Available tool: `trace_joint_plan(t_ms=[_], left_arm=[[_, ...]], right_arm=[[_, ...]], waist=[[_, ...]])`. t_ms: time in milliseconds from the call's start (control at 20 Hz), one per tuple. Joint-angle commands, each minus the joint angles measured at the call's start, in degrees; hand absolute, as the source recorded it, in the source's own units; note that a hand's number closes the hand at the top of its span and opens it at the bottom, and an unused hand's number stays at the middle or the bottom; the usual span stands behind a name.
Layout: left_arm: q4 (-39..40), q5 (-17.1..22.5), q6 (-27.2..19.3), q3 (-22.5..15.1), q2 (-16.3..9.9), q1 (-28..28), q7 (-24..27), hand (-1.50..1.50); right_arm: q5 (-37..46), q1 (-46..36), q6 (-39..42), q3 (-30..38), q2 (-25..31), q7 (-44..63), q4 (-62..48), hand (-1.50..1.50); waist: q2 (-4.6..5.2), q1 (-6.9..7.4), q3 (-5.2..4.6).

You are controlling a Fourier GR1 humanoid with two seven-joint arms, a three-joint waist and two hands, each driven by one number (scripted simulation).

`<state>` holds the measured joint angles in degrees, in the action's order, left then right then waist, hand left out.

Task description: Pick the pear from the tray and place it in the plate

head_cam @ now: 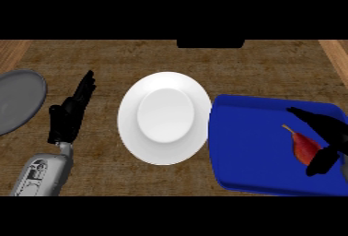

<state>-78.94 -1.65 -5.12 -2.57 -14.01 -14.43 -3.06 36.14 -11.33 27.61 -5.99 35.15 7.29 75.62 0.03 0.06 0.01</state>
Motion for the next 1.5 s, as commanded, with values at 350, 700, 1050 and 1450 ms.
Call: trace_joint_plan(t_ms=[350, 700, 1050, 1450], left_arm=[[3.23, -0.25, 3.48, 4.28, -0.89, -3.71, 0.37, 0.0], [-0.74, -3.45, 1.89, 2.37, 3.21, -1.05, -1.98, 0.0], [-1.78, -1.86, 1.29, 5.72, -0.28, 3.62, -2.13, 0.0], [-3.3, -1.34, 1.45, 4.9, 0.92, 2.97, -3.28, 0.0]], right_arm=[[7.46, -4.03, -7.85, 2.54, -3.99, -7.29, -8.12, 1.5], [10.6, -3.4, -10.23, 6.24, -2.91, -14.13, -11.01, 1.5], [16.14, 14.3, -24.8, 6.1, -20.11, 20.23, 5.89, 1.5], [34.71, 19.67, -37.84, -5.68, -28.02, 31.92, 35.5, 1.5]], waist=[[0.04, -0.07, -0.01], [-0.02, -0.08, -0.01], [-1.91, -6.1, -0.48], [-1.66, -4.19, -0.39]])
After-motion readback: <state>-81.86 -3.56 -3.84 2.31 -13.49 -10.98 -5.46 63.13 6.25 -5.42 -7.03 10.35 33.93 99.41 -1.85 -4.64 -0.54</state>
